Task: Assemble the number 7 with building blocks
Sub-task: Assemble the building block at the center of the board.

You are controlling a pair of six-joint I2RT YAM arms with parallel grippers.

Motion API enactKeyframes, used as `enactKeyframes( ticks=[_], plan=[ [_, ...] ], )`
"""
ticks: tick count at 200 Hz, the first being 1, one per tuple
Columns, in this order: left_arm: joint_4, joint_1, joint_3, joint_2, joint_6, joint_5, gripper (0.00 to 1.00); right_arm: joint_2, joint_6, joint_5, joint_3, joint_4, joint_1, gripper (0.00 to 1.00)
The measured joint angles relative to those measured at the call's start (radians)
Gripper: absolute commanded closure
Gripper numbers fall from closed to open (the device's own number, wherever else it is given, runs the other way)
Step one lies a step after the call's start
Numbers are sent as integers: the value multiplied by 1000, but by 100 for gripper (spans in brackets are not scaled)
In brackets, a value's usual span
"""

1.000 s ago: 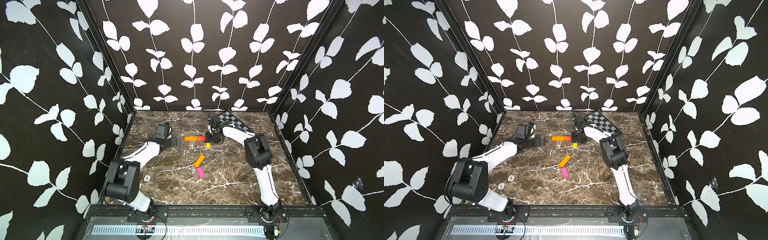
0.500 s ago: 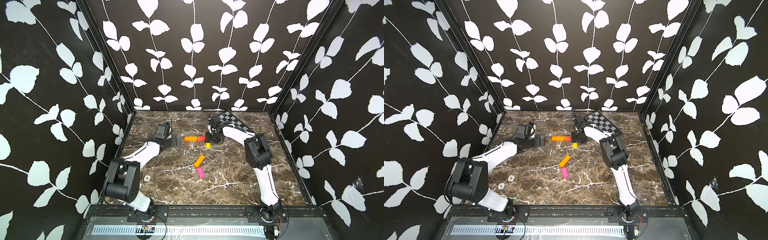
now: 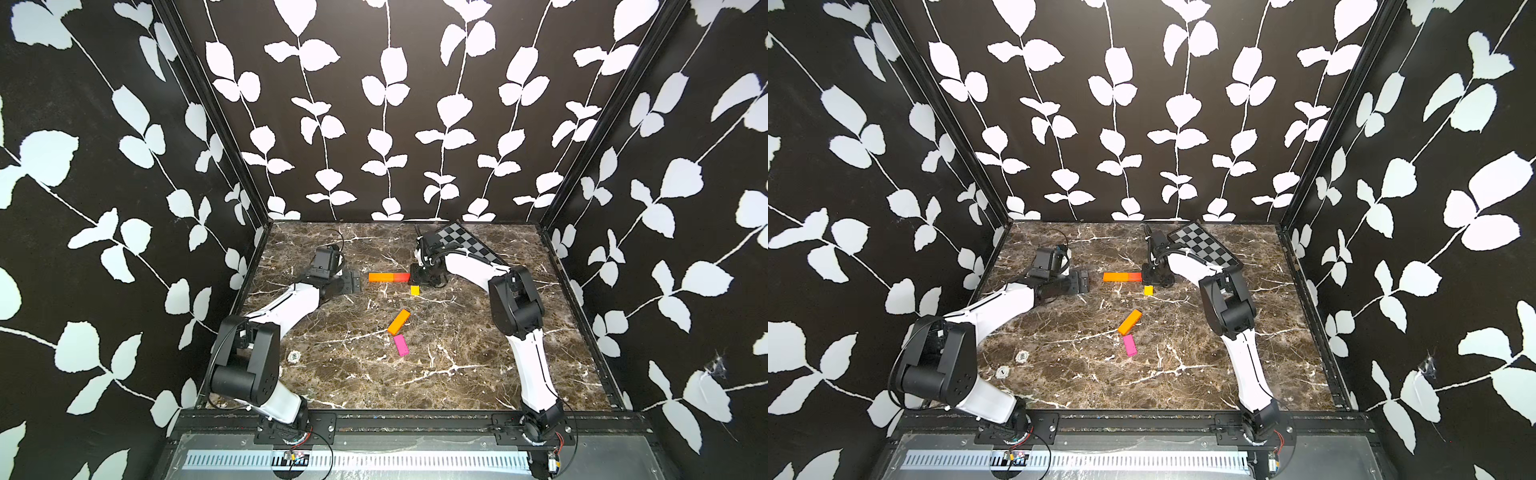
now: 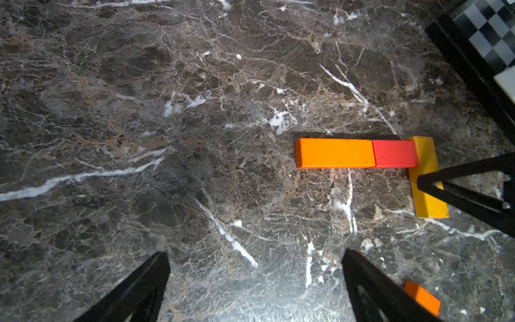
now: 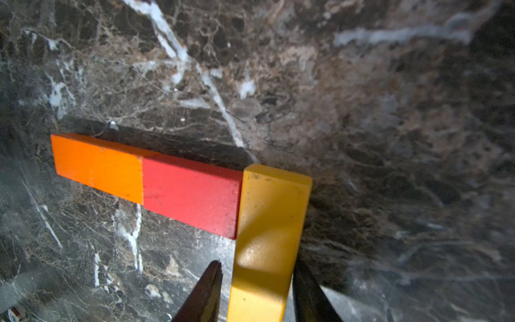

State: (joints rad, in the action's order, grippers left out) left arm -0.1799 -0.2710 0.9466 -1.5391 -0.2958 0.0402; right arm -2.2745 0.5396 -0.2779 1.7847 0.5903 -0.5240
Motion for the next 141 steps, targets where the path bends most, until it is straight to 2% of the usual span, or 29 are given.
enactKeyframes(
  ticks=[84, 100, 123, 132, 141],
  plan=[
    [0, 0, 0, 0, 0, 0, 1, 8, -1, 1, -12, -15, 0, 51],
    [0, 0, 0, 0, 0, 0, 1, 11, -1, 0, -18, -22, -1, 44],
    [0, 0, 0, 0, 0, -1, 1, 18, -1, 5, -24, -27, -5, 41],
    [0, 0, 0, 0, 0, -1, 1, 21, -2, 8, -27, -27, -6, 32],
    [0, 0, 0, 0, 0, -1, 1, 27, -3, 7, -33, -28, -6, 30]
  ],
)
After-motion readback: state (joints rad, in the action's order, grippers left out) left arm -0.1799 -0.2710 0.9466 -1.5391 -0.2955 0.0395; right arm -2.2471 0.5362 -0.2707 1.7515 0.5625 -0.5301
